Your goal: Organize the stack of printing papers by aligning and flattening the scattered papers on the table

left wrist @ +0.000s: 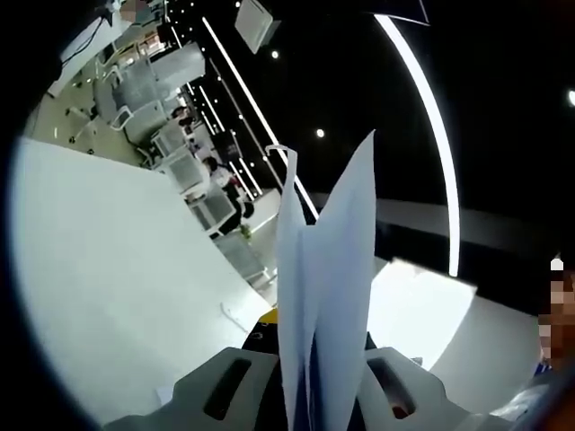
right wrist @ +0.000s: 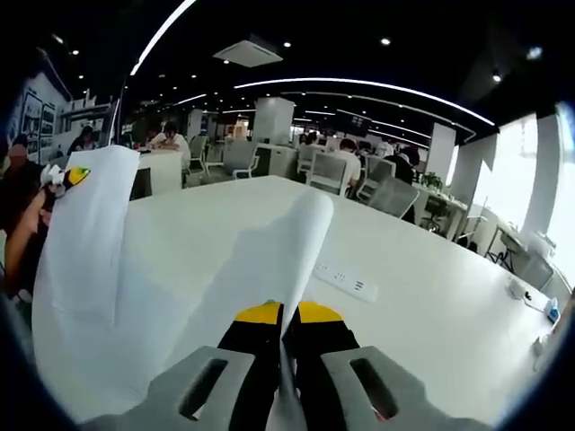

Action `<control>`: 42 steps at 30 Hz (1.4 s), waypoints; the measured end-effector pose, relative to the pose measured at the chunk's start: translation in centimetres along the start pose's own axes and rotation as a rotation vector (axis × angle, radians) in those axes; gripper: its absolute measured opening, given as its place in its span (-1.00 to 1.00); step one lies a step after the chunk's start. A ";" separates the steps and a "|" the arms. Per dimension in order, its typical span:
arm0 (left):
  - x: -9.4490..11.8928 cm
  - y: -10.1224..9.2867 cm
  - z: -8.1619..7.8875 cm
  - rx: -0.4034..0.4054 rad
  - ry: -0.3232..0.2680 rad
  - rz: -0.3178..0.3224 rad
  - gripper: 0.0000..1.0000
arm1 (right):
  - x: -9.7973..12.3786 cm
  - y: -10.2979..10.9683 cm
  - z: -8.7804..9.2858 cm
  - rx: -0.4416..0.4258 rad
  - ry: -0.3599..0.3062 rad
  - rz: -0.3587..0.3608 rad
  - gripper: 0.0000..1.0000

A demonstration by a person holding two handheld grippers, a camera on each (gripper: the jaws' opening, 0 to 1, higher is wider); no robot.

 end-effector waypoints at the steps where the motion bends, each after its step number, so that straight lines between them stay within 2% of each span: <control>1: 0.0 0.0 0.0 0.000 0.000 0.000 -0.88 | 0.0 0.1 0.0 0.002 -0.001 -0.001 -0.99; 26: 0.0 0.4 -0.4 0.004 -0.002 -0.003 -0.88 | 0.6 0.5 -1.0 0.019 -0.026 -0.012 -0.99; 42: 0.0 0.5 -0.1 0.004 0.007 -0.011 -0.88 | 0.4 0.7 -1.2 0.033 -0.026 -0.020 -0.99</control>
Point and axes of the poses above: the point that each gripper's makers call its tool centre point, and the gripper's own axes: x roughly backward along the fingers, y roughly to its left, z roughly out of its underside, the point moved 9 cm from there along x, roughly backward along the fingers, and after that the axes turned 12 degrees about -y, right-handed, at the moved point
